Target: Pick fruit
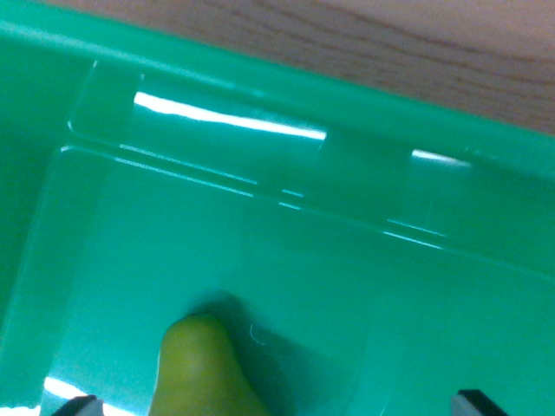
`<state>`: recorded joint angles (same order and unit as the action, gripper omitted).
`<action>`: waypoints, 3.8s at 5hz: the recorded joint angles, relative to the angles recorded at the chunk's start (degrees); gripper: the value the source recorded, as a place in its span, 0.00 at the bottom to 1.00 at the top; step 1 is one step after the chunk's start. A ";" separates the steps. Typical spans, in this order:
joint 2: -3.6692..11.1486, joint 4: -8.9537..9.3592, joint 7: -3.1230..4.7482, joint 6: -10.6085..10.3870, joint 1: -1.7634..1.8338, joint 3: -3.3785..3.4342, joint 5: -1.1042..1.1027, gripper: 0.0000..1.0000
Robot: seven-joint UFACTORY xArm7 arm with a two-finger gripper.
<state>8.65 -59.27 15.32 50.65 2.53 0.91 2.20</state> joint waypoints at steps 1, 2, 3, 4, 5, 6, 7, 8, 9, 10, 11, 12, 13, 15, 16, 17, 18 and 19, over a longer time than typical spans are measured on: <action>0.00 0.00 0.00 0.00 0.00 0.00 0.00 0.00; 0.55 2.10 1.31 -2.32 0.34 0.25 -0.12 0.00; 1.07 4.12 2.56 -4.55 0.66 0.49 -0.24 0.00; 1.07 4.12 2.56 -4.55 0.66 0.49 -0.24 0.00; 1.56 5.99 3.72 -6.60 0.96 0.71 -0.35 0.00; 1.99 7.65 4.75 -8.44 1.23 0.91 -0.44 0.00; 1.99 7.65 4.75 -8.44 1.23 0.91 -0.44 0.00; 2.36 9.09 5.64 -10.02 1.46 1.08 -0.53 0.00; 2.36 9.09 5.64 -10.02 1.46 1.08 -0.53 0.00; 3.13 12.02 7.47 -13.26 1.93 1.43 -0.70 1.00; 3.13 12.02 7.47 -13.26 1.93 1.43 -0.70 1.00; 3.13 12.02 7.47 -13.26 1.93 1.43 -0.70 1.00; 3.13 12.02 7.47 -13.26 1.93 1.43 -0.70 1.00; 3.12 12.01 7.47 -13.24 1.93 1.43 -0.70 1.00; 2.99 11.80 7.46 -12.89 1.93 1.43 -0.70 1.00; 2.99 11.80 7.46 -12.89 1.93 1.43 -0.70 1.00; 2.71 11.34 7.46 -12.16 1.92 1.43 -0.70 1.00; 2.71 11.34 7.46 -12.16 1.92 1.43 -0.70 1.00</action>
<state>11.37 -47.93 22.77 38.48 4.45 2.34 1.50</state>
